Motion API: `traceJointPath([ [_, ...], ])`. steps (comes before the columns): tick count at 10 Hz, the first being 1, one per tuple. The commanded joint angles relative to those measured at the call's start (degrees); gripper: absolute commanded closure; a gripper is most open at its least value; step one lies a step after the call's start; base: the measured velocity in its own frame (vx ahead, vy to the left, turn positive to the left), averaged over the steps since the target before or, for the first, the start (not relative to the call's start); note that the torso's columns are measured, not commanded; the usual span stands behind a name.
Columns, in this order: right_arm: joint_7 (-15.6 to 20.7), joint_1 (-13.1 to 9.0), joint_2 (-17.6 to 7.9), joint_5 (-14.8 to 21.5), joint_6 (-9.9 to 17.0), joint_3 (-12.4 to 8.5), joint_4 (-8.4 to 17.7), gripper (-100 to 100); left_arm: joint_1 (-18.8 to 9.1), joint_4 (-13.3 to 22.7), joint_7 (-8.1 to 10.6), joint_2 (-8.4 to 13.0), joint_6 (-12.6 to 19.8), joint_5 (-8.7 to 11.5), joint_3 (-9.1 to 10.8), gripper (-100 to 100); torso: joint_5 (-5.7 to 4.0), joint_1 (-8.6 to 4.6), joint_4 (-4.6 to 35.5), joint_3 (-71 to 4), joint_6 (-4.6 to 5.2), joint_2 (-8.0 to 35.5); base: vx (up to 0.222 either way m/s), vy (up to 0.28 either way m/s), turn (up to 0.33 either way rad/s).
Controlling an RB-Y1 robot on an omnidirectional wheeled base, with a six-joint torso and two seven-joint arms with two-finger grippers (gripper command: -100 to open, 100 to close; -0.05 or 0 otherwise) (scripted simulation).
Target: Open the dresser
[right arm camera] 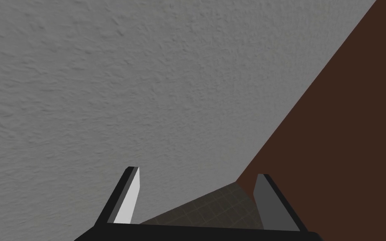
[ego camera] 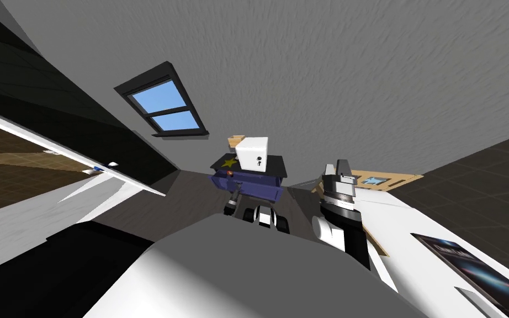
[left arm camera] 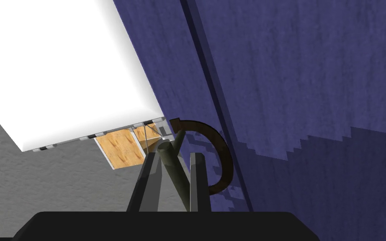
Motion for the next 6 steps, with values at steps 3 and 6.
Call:
traceJointPath([
  [3,0.0,0.0,0.0,0.0,0.0,0.0,0.0,0,-6.19,5.83,-1.8,0.38,-0.42,2.4,0.13,100,0.03,-0.1,-0.04,0.06,0.02,0.1,-0.14,0.004,-0.04],
  [6,0.0,0.01,0.0,0.0,0.0,0.0,0.0,0,-10.26,9.8,-3.04,0.72,-0.48,4.31,0.19,100,-0.09,-0.13,0.09,0.01,-0.03,0.03,-0.125,0.011,-0.038],
])
